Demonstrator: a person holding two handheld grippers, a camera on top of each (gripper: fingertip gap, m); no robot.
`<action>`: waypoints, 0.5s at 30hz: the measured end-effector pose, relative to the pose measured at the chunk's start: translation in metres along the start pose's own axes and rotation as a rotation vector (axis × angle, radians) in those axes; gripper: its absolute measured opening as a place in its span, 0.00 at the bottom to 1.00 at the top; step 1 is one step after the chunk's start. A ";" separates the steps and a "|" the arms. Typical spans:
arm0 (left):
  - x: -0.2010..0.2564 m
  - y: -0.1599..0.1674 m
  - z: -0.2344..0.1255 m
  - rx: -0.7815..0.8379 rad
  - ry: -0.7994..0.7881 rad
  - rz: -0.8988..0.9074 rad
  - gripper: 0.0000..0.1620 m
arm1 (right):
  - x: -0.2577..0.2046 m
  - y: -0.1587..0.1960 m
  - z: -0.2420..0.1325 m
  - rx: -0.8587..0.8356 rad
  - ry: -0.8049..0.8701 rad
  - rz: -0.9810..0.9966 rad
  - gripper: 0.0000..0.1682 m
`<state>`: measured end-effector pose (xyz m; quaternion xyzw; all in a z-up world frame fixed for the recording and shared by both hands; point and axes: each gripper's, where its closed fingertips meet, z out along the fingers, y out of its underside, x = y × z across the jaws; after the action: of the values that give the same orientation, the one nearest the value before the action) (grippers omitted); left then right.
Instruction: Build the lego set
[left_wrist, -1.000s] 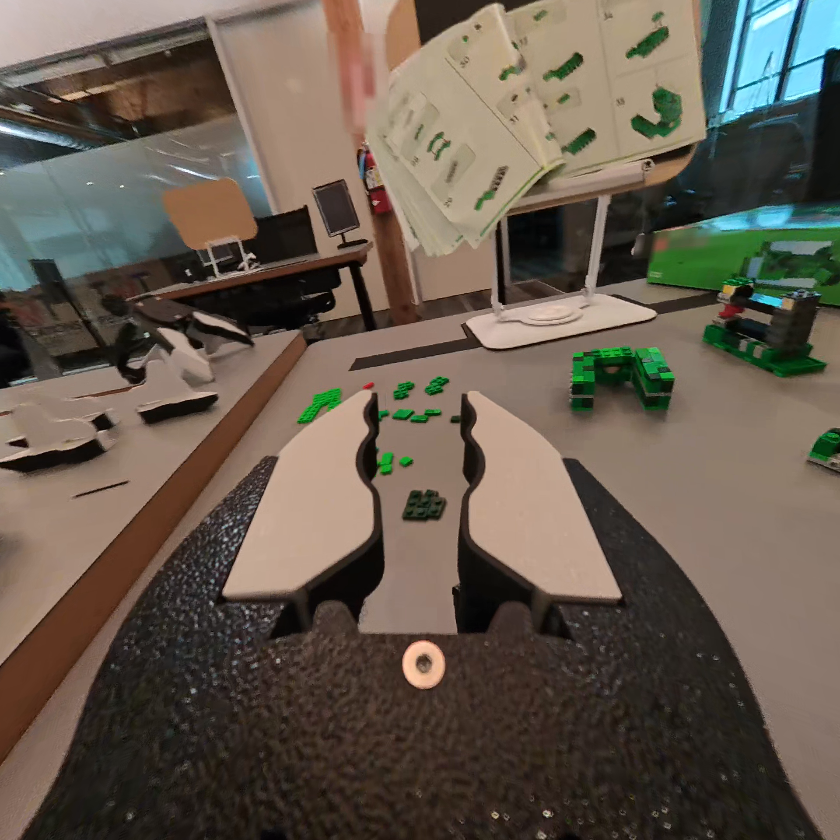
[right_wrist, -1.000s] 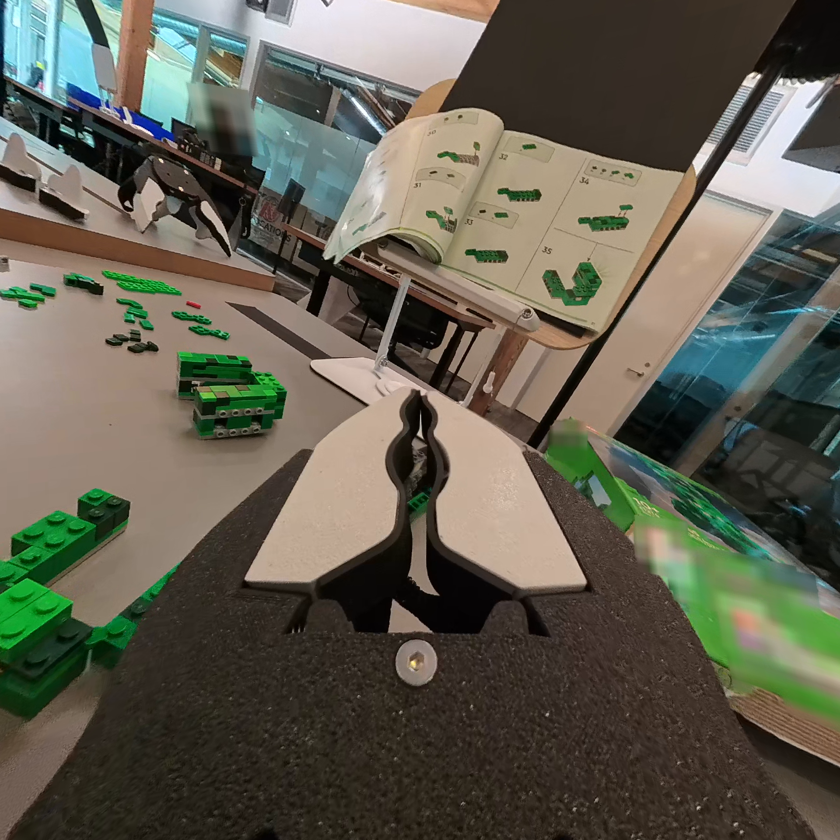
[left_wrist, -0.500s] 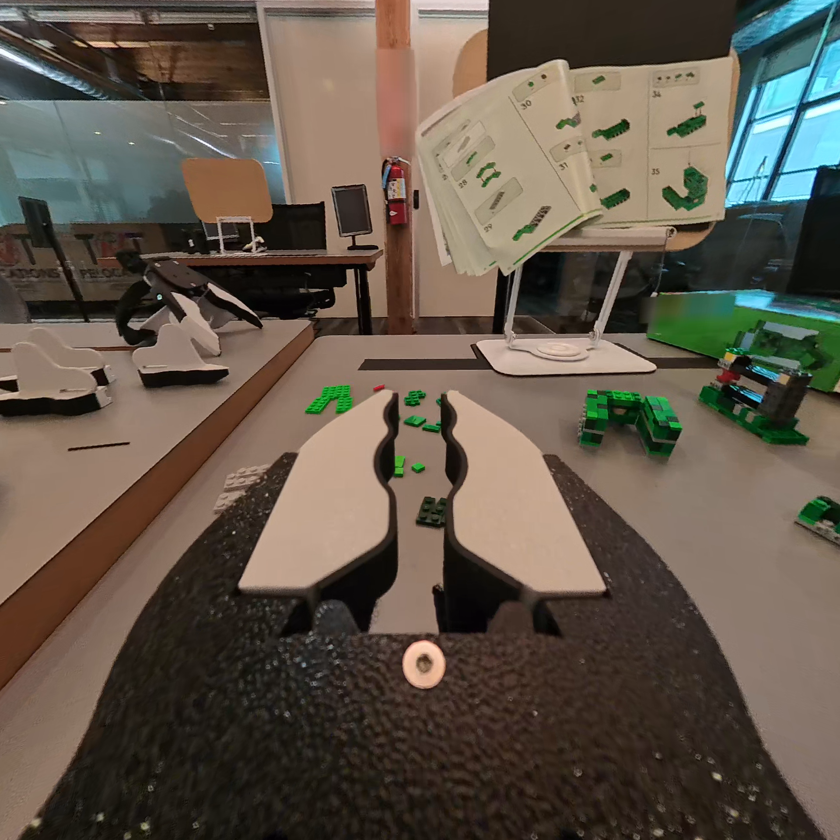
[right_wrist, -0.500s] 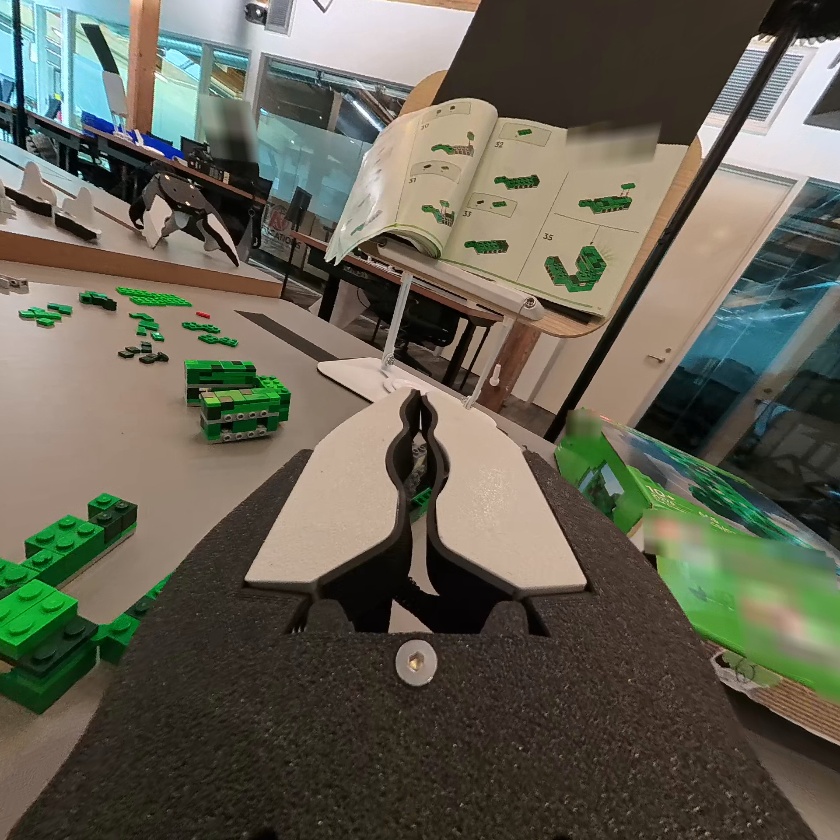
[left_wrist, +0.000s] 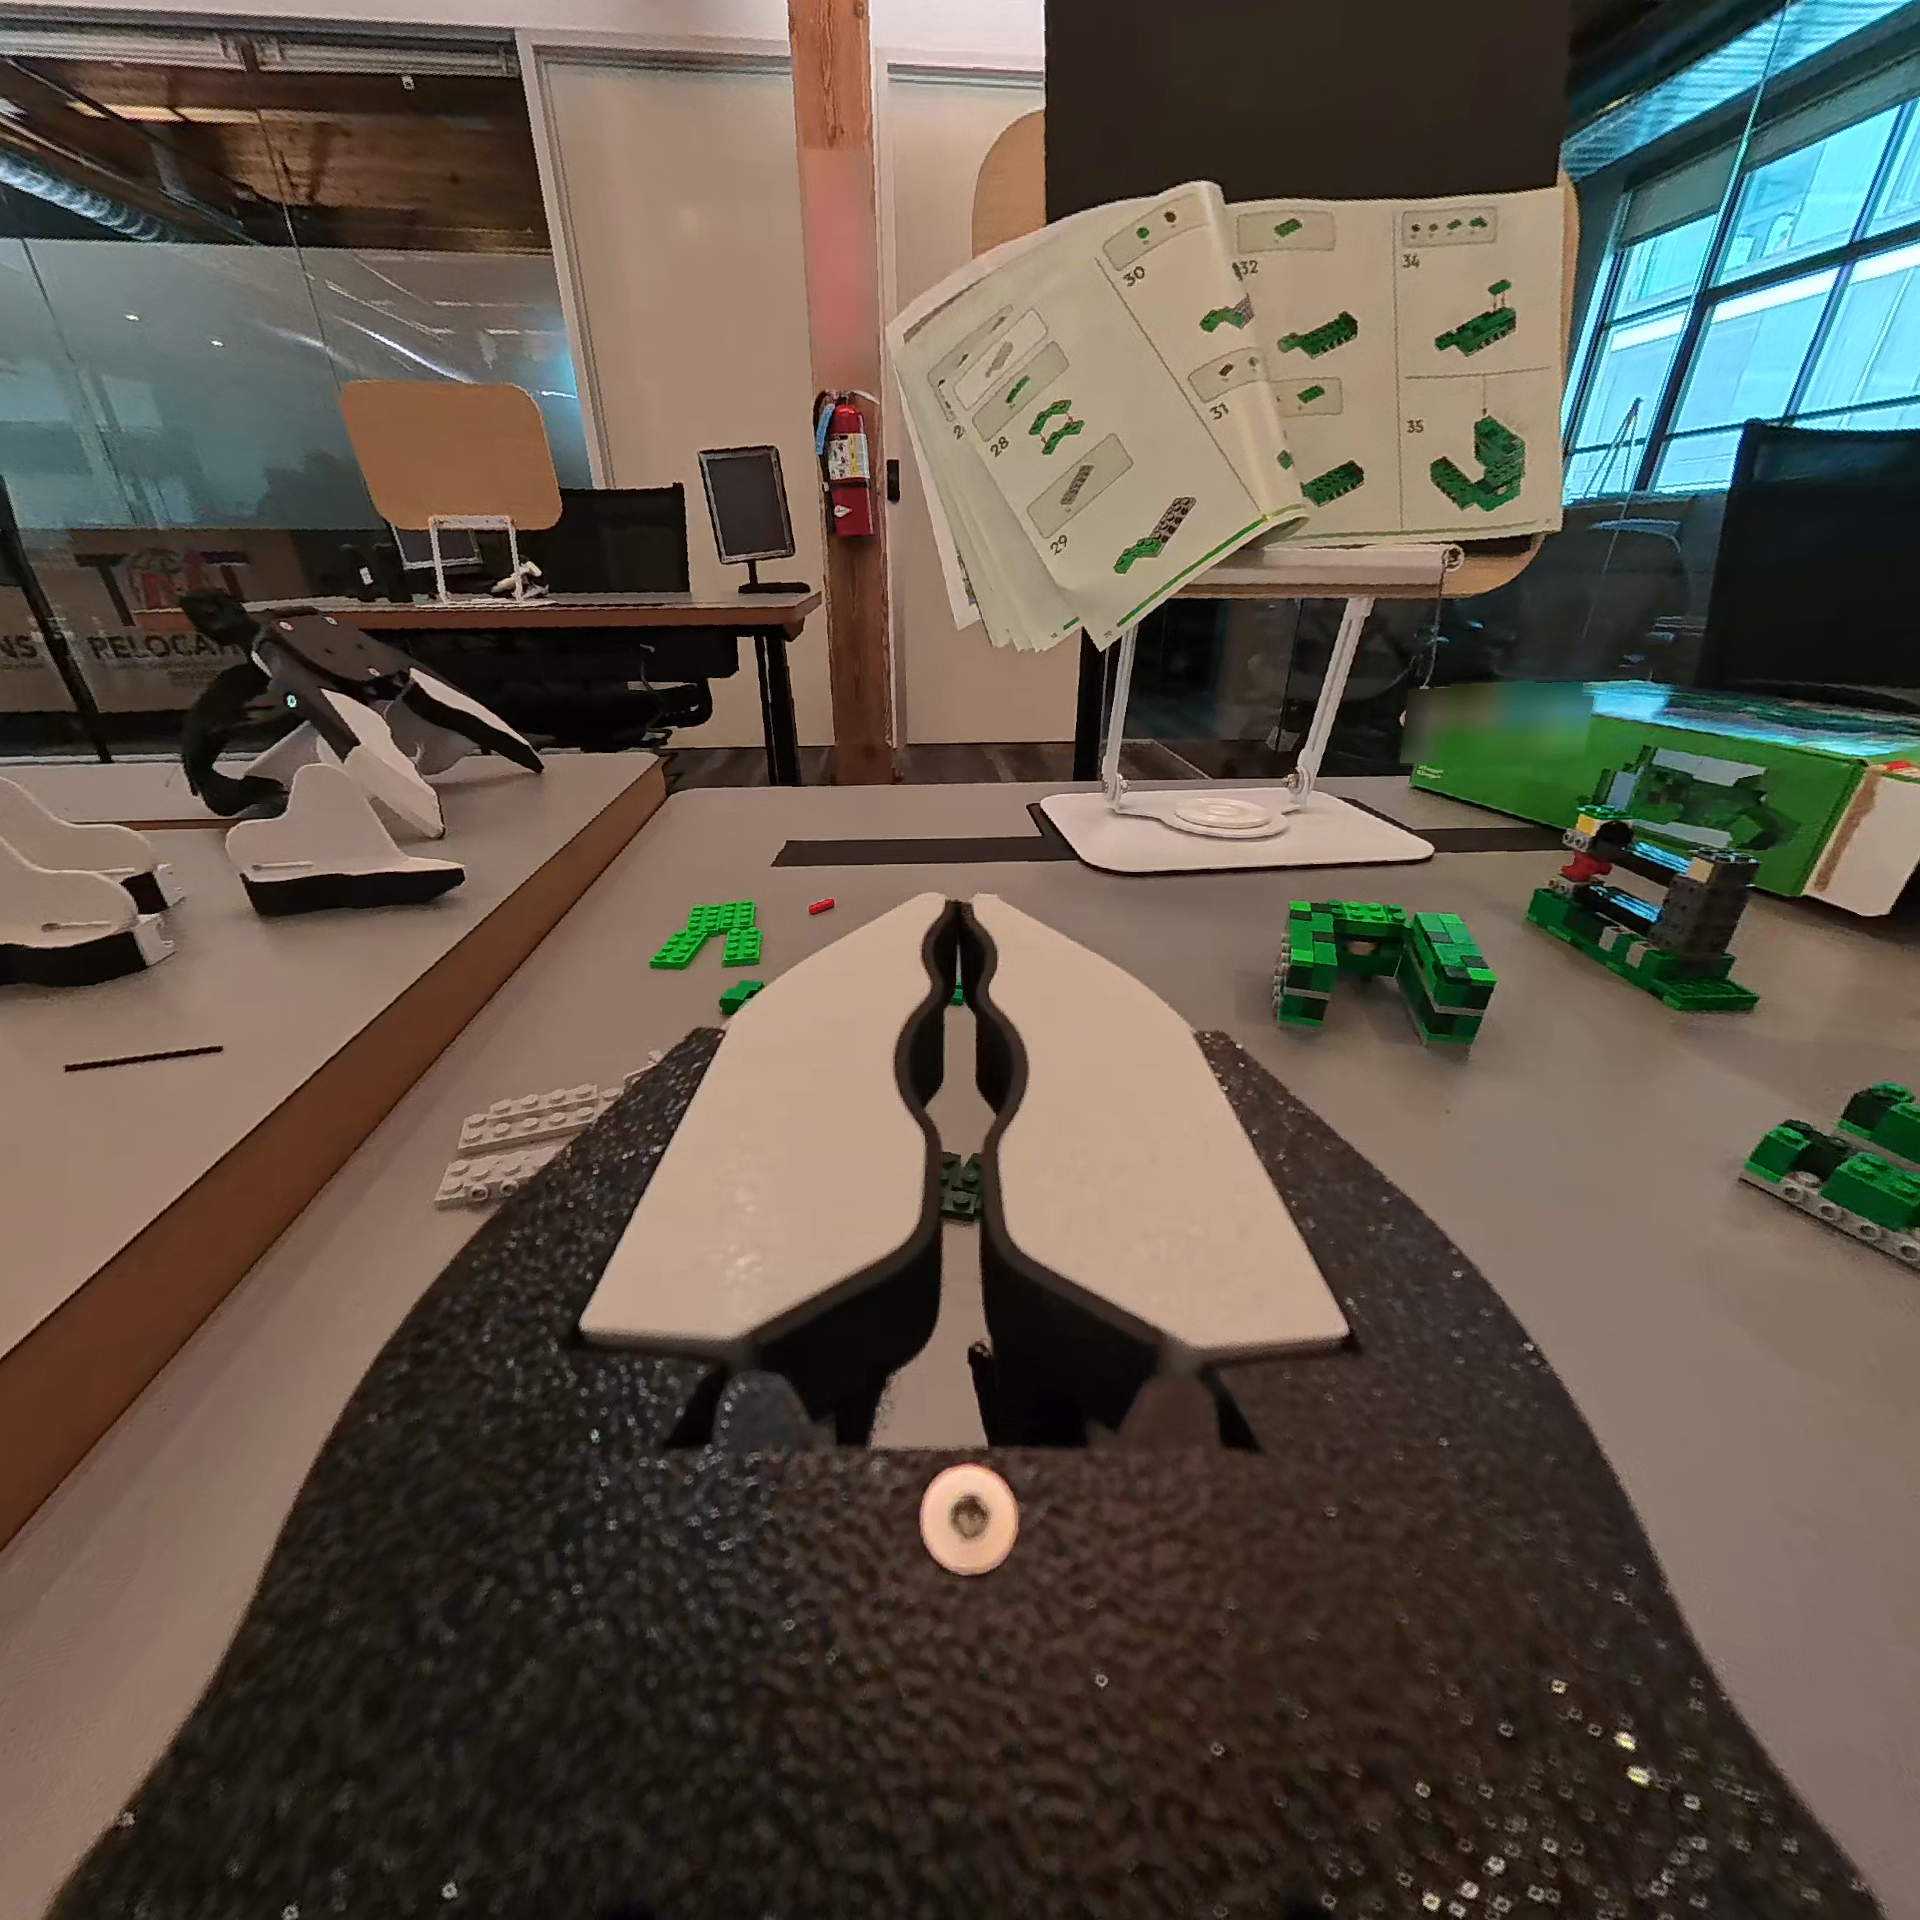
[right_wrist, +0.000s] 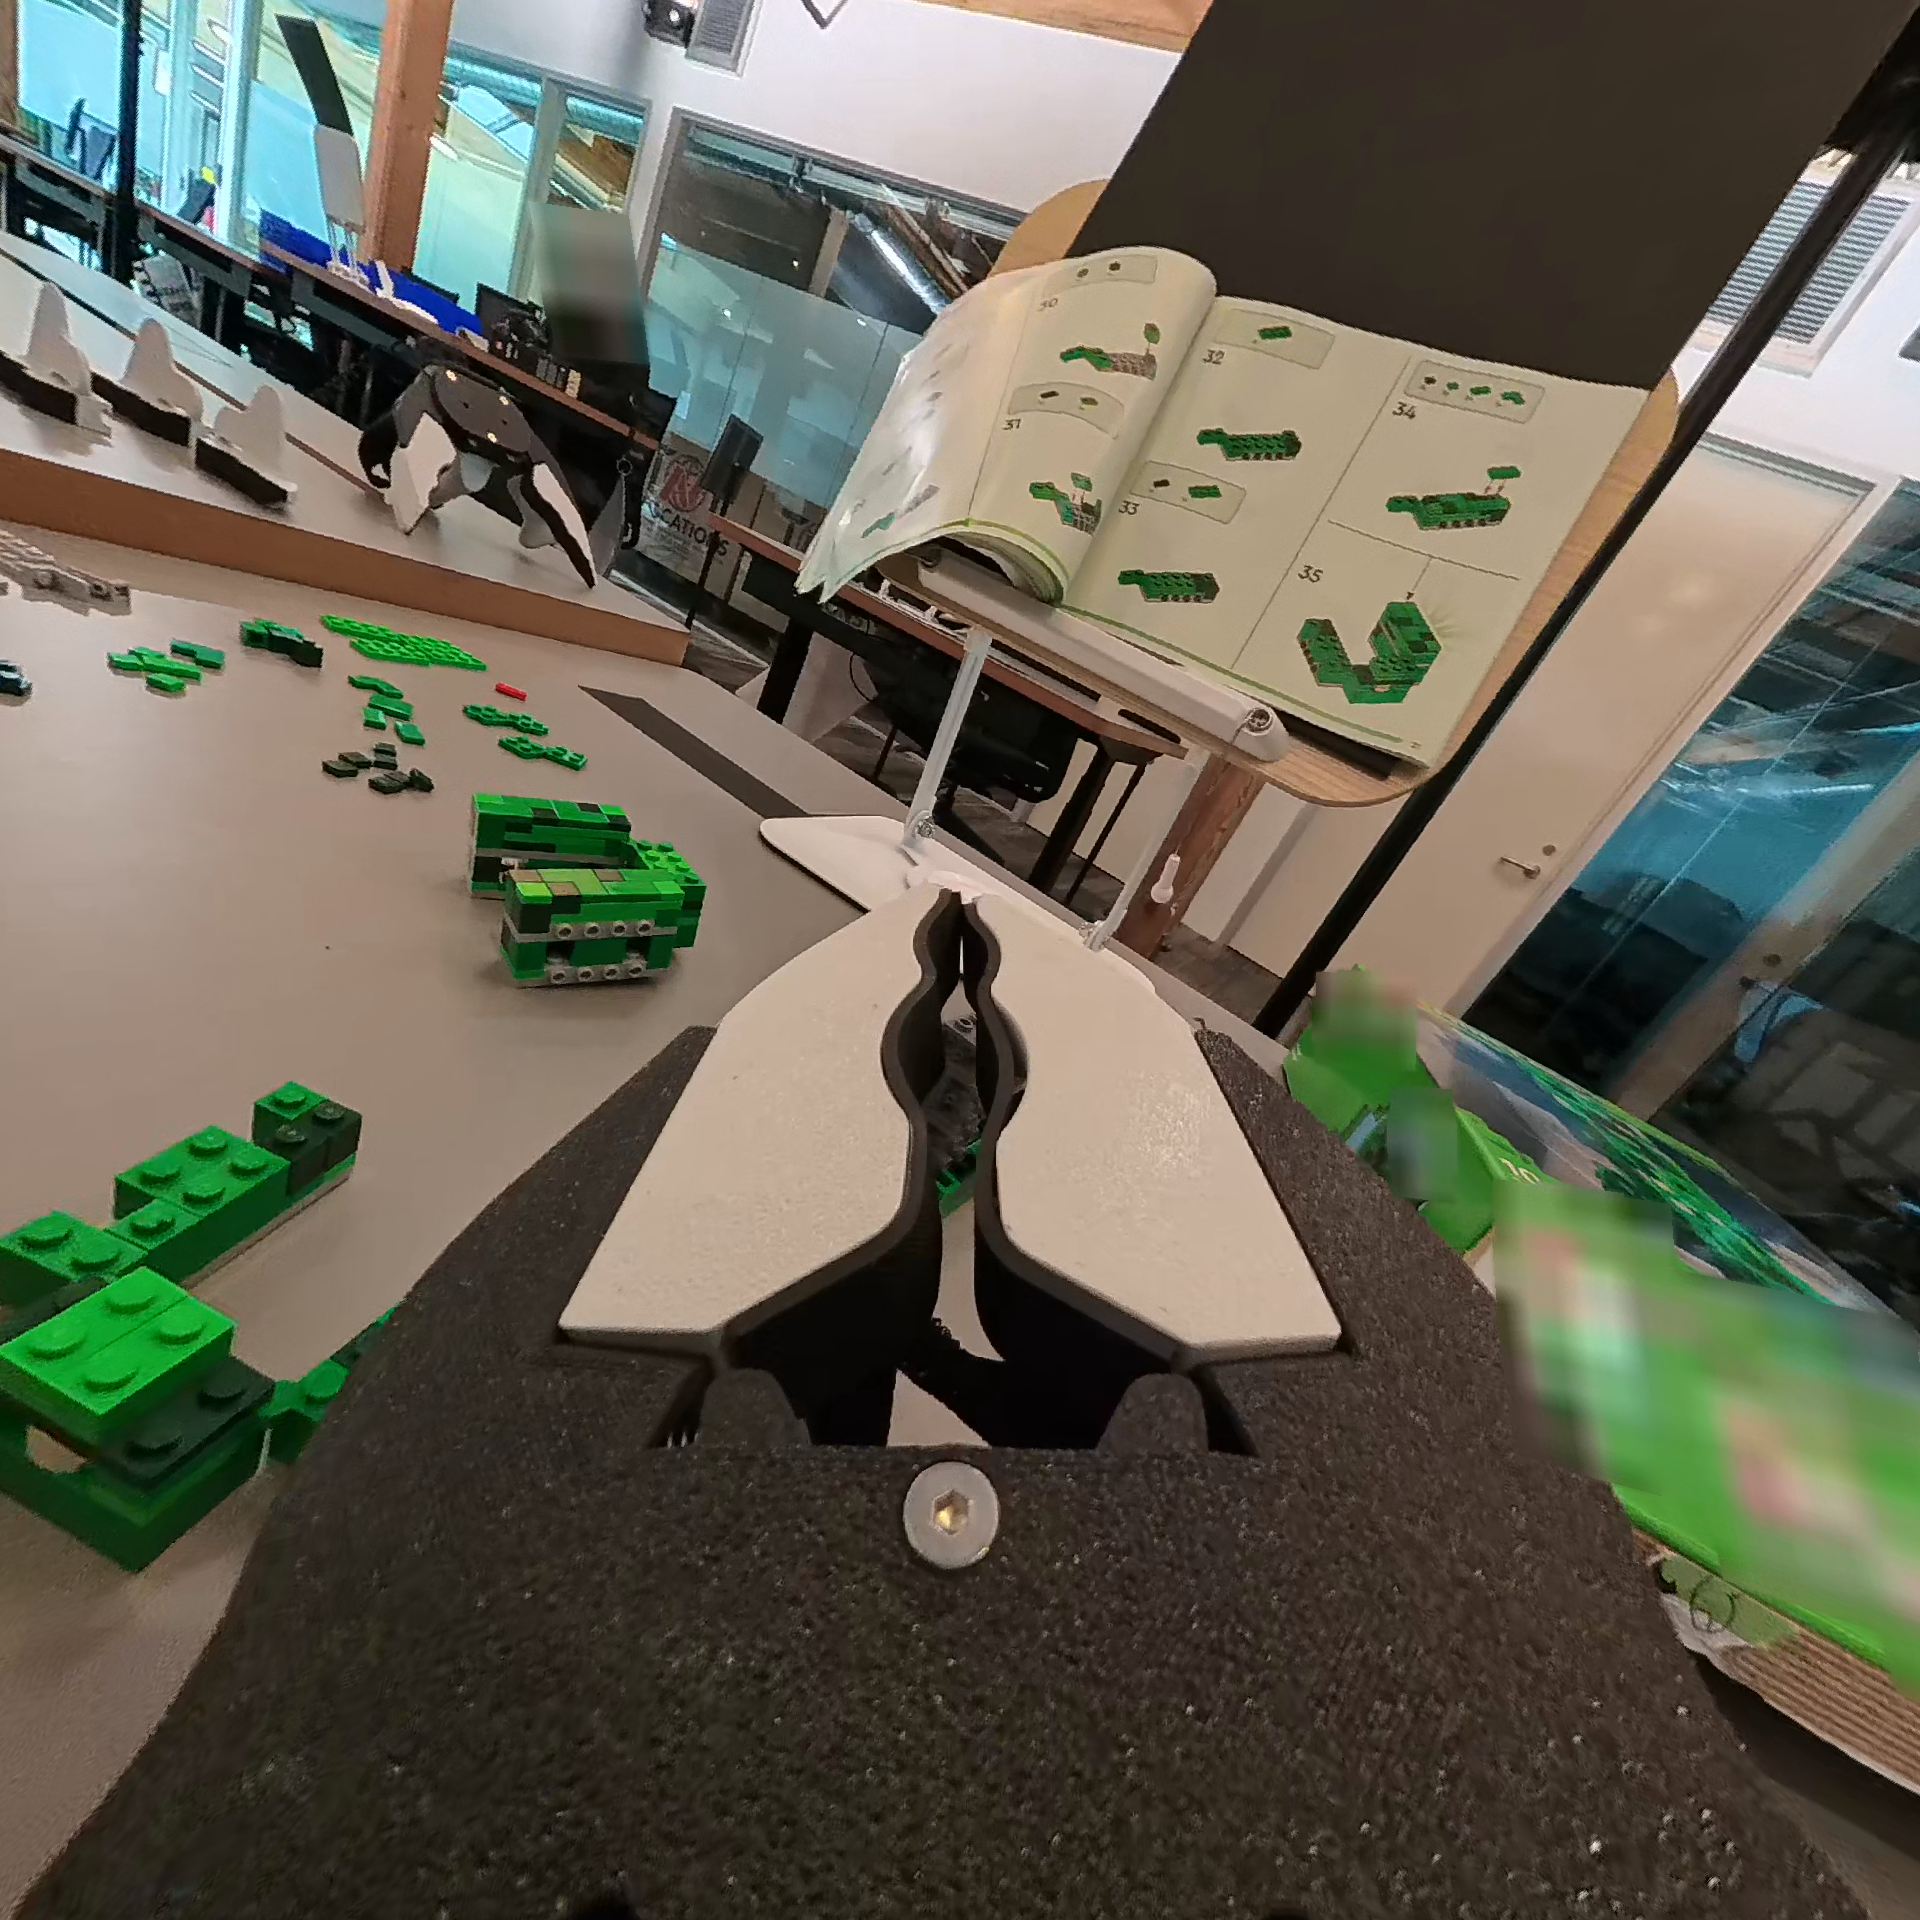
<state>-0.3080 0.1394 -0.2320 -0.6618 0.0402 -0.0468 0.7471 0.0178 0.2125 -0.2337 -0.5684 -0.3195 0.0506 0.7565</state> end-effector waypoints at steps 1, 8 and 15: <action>0.000 0.000 0.000 0.000 0.001 0.000 0.00 | 0.000 0.000 0.000 0.000 -0.002 -0.003 0.00; 0.004 0.002 0.002 -0.014 0.012 0.017 0.00 | -0.002 0.000 0.000 -0.004 -0.010 0.001 0.00; 0.009 0.026 0.044 -0.209 0.030 0.037 0.13 | -0.002 0.002 0.002 -0.012 -0.011 0.016 0.00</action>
<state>-0.2937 0.1846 -0.2526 -0.7346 0.0685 -0.0383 0.6739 0.0158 0.2140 -0.2363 -0.5752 -0.3192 0.0580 0.7509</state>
